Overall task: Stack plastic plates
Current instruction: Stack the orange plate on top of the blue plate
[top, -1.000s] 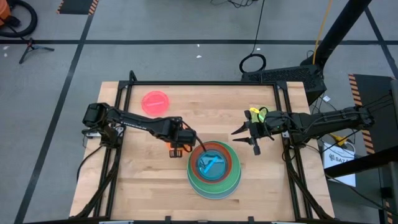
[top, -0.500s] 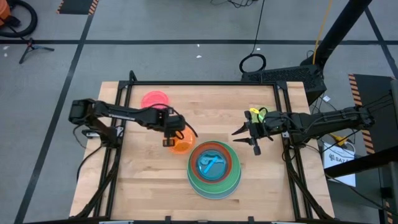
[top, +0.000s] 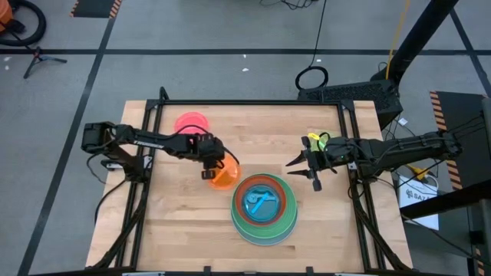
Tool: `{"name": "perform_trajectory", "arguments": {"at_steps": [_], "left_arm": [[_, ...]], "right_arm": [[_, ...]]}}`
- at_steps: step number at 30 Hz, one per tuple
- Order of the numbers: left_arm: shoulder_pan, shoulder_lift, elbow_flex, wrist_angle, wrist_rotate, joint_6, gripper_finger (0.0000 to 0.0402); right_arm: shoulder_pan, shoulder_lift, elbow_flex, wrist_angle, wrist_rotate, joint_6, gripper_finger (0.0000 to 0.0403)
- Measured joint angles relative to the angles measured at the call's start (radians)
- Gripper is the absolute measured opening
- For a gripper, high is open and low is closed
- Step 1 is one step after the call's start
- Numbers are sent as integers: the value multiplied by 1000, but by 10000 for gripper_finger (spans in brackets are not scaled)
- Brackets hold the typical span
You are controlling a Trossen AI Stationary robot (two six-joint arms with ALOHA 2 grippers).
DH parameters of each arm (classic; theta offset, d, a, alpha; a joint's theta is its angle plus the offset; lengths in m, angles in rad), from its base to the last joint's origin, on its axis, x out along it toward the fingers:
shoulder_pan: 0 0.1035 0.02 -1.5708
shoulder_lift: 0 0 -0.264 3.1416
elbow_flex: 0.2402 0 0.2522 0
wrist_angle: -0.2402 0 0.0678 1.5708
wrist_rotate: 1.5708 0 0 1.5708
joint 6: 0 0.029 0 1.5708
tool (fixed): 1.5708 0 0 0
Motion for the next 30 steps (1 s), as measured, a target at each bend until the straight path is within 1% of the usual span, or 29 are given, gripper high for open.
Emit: {"name": "perform_trajectory", "arguments": {"at_steps": [4,11,22,25,27,28,30], "left_arm": [[2,-7,-2,8,-3,-22,129],[3,-7,-2,13,-93,-79,129],[3,-7,-2,12,-99,-116,130],[3,-7,-2,10,-117,-116,129],[3,-7,8,-26,-122,-109,129],[2,-7,9,-36,-120,-116,129],[-4,-29,2,-48,-74,-95,129]], "right_arm": [[0,0,0,1,0,-6,109],[0,0,0,3,0,-6,109],[0,0,0,3,0,-6,109],[0,0,0,3,0,-6,109],[0,0,0,3,0,-6,109],[0,0,0,3,0,-6,109],[0,0,0,3,0,-6,109]]}}
